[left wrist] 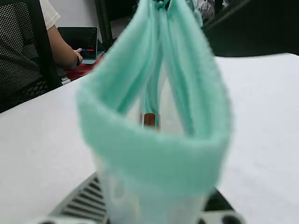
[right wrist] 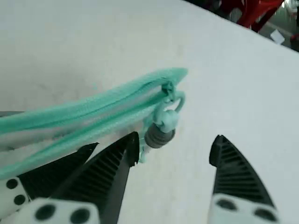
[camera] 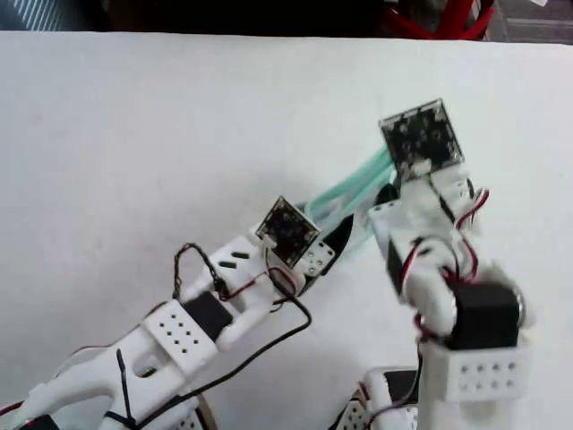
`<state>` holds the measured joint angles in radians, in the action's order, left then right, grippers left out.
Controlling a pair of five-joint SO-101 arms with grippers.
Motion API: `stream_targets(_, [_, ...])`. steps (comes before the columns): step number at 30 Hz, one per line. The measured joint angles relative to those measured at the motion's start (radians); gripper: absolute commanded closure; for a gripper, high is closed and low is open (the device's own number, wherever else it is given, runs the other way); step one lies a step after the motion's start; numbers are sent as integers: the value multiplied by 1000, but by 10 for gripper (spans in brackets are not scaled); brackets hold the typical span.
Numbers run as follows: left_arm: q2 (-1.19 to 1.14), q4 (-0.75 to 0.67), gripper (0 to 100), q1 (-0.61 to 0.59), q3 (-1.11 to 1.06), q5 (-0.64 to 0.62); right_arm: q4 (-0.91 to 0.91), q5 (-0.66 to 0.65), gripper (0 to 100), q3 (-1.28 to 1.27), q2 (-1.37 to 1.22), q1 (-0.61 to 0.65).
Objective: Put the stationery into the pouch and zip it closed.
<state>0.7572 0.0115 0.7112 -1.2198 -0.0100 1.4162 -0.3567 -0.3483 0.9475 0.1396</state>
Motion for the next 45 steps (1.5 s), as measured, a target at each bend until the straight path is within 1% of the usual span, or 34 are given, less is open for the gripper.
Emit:
stream_targets(4, [0, 0, 909, 0, 0, 0, -98, -2, 752, -130, 137, 21])
stream_targets(8, [0, 0, 909, 0, 0, 0, -203, -2, 752, -244, 123, -38])
stream_targets(10, [0, 0, 909, 0, 0, 0, -235, 0, 752, -256, 117, -57])
stream_targets(15, [0, 0, 909, 0, 0, 0, -281, 18, 752, -262, 66, -55])
stream_targets(20, [0, 0, 909, 0, 0, 0, -319, 40, 761, -267, 40, -34])
stream_targets(23, [0, 0, 909, 0, 0, 0, -319, 40, 851, -270, 37, -21])
stream_targets(27, [0, 0, 909, -2, 0, 0, -373, 40, 971, -305, 37, -20])
stream_targets(30, [0, 0, 909, -2, 0, 0, -417, 25, 979, -334, 38, -20])
stream_targets(34, [0, 0, 909, -2, 0, 0, -411, -20, 981, -341, 74, -21])
stream_targets(38, [0, 0, 908, -2, 0, 0, -358, -32, 981, -341, 216, -12])
stream_targets(43, [0, 0, 834, 3, 0, 0, -298, -35, 981, -341, 379, -14])
stream_targets(45, [0, 0, 838, 3, 0, 0, -275, -40, 981, -336, 388, -12])
